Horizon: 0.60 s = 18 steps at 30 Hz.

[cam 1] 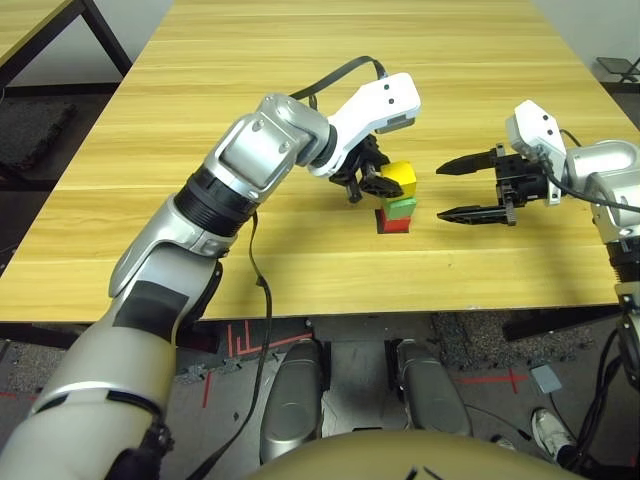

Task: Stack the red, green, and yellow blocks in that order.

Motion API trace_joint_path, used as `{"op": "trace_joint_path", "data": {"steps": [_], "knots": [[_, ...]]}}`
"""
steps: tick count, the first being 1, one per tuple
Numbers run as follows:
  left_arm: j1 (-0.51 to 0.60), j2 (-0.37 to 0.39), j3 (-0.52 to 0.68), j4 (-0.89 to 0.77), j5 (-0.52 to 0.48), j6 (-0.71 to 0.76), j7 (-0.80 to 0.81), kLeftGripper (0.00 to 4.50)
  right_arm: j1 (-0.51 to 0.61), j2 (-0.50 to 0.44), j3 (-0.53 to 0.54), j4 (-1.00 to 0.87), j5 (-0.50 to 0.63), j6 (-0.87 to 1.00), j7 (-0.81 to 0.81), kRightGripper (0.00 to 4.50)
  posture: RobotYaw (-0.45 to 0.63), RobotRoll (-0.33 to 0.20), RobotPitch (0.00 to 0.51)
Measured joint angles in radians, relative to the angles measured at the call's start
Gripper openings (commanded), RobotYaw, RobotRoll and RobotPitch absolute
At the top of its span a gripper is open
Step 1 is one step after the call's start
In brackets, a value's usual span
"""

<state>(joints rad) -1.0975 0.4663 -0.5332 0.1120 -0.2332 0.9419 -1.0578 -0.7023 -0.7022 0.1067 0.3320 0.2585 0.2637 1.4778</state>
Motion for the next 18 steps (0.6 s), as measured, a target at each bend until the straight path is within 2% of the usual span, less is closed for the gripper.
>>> {"op": "trace_joint_path", "data": {"steps": [18], "knots": [[0.003,-0.012,0.0,0.021,0.043,-0.015,-0.034,1.91,0.014,-0.003,-0.006,-0.017,0.0,0.006,-0.028,4.5,0.14,0.073,0.099]]}}
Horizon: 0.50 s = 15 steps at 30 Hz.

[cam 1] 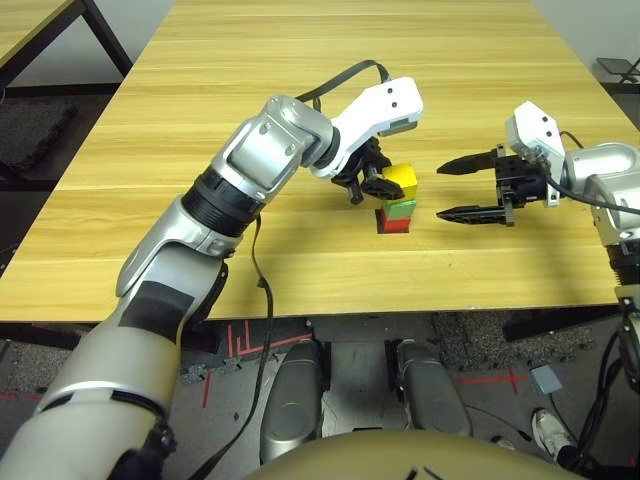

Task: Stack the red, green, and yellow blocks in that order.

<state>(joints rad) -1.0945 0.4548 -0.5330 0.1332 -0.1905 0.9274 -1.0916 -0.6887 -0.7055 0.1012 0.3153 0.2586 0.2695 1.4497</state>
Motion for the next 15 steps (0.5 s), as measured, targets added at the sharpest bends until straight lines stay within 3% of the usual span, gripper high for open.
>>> {"op": "trace_joint_path", "data": {"steps": [14,15], "knots": [[0.0,-0.013,0.001,-0.001,0.006,0.021,0.0,1.91,0.005,0.0,-0.001,-0.014,0.002,0.014,-0.013,4.5,0.14,0.079,0.103],[0.0,-0.013,0.001,-0.001,0.007,0.022,0.0,2.63,0.007,0.0,-0.001,-0.014,0.002,0.014,-0.014,4.5,0.14,0.079,0.103]]}}
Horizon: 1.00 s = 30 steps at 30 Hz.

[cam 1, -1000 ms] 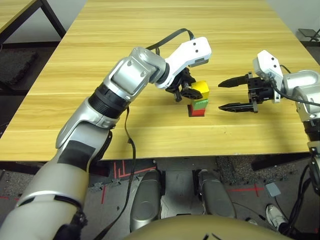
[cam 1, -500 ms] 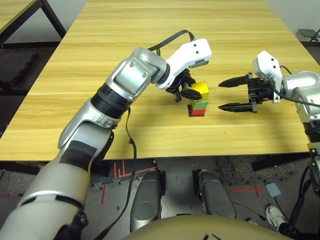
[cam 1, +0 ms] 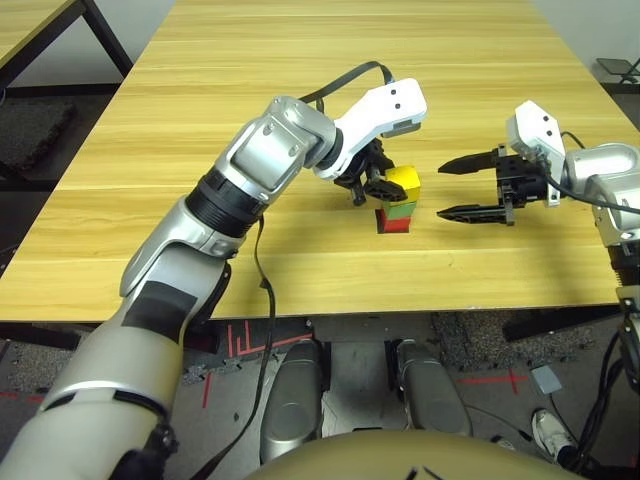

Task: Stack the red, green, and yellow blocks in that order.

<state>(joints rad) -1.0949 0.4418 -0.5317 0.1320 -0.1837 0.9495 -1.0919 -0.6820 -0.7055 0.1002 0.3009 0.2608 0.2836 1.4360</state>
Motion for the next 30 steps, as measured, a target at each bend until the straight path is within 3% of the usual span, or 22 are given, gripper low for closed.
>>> {"op": "trace_joint_path", "data": {"steps": [6,12,16,20,22,25,30], "knots": [[0.017,-0.001,-0.007,-0.012,0.004,0.045,0.002,4.46,0.02,0.0,-0.003,-0.009,0.014,0.001,-0.006,4.5,0.16,0.071,0.106],[0.013,-0.076,0.222,-0.085,-0.071,0.118,0.124,4.46,0.015,-0.01,-0.02,0.01,0.026,0.0,-0.008,4.5,0.16,0.048,0.1],[0.023,-0.093,0.542,-0.198,-0.142,0.202,0.3,4.46,-0.013,-0.021,-0.134,0.056,0.081,0.075,-0.086,4.5,0.18,0.025,0.093],[0.169,-0.104,0.788,-0.322,-0.146,0.226,0.48,4.46,-0.04,-0.031,-0.265,0.166,0.115,0.121,-0.245,4.5,0.19,0.001,0.093],[0.32,-0.102,0.871,-0.351,-0.126,0.141,0.567,4.46,-0.051,-0.033,-0.33,0.285,0.11,0.067,-0.361,4.5,0.19,-0.009,0.097],[0.496,-0.112,0.97,-0.341,-0.065,-0.098,0.687,4.46,-0.063,-0.034,-0.403,0.482,0.098,-0.055,-0.506,4.5,0.19,-0.021,0.104],[0.697,-0.158,0.999,-0.339,-0.049,-0.34,0.758,4.46,-0.086,-0.039,-0.458,0.729,0.069,-0.256,-0.653,4.5,0.18,-0.037,0.121]]}}
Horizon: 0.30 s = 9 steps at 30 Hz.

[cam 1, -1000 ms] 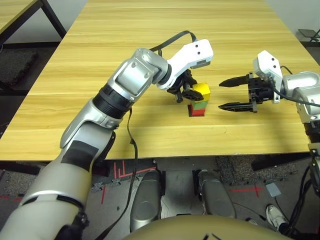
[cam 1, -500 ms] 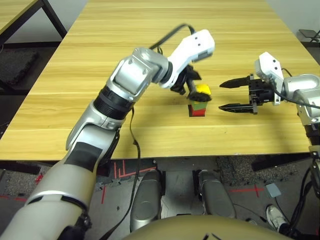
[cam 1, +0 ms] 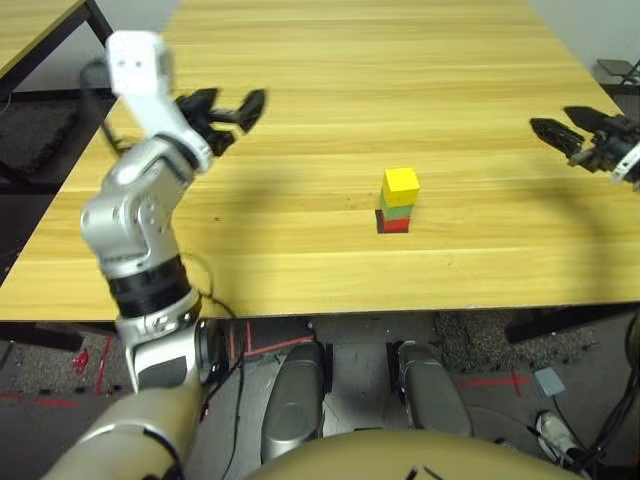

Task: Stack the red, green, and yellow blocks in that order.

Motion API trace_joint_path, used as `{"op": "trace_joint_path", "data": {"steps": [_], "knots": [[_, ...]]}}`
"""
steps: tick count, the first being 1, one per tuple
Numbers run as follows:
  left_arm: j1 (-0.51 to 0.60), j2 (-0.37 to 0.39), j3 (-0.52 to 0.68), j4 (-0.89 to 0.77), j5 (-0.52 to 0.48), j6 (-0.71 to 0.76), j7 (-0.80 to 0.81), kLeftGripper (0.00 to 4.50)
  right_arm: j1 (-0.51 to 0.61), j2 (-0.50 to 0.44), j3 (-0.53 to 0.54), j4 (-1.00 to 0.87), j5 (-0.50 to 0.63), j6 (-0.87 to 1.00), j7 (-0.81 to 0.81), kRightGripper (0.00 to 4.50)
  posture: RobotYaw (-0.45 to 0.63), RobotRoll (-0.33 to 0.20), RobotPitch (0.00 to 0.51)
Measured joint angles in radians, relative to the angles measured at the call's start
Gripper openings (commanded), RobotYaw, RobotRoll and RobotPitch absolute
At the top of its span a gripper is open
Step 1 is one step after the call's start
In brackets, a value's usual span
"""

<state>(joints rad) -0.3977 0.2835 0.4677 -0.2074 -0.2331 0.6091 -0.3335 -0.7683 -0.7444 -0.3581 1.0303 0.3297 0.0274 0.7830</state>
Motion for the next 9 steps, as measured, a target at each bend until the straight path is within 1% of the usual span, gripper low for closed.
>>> {"op": "trace_joint_path", "data": {"steps": [2,6,9], "knots": [[0.062,-0.03,-0.027,0.012,0.002,-0.057,0.014,4.46,-0.001,-0.006,-0.009,0.073,-0.011,-0.067,-0.038,4.5,0.19,-0.035,0.123],[0.108,-0.078,-0.081,0.02,0.008,-0.161,0.039,4.46,-0.002,-0.021,-0.013,0.15,-0.033,-0.137,-0.071,4.5,0.18,-0.042,0.123],[0.151,-0.093,-0.11,0.067,0.015,-0.229,0.048,4.46,-0.002,-0.031,-0.023,0.183,-0.036,-0.161,-0.1,4.5,0.17,-0.044,0.123]]}}
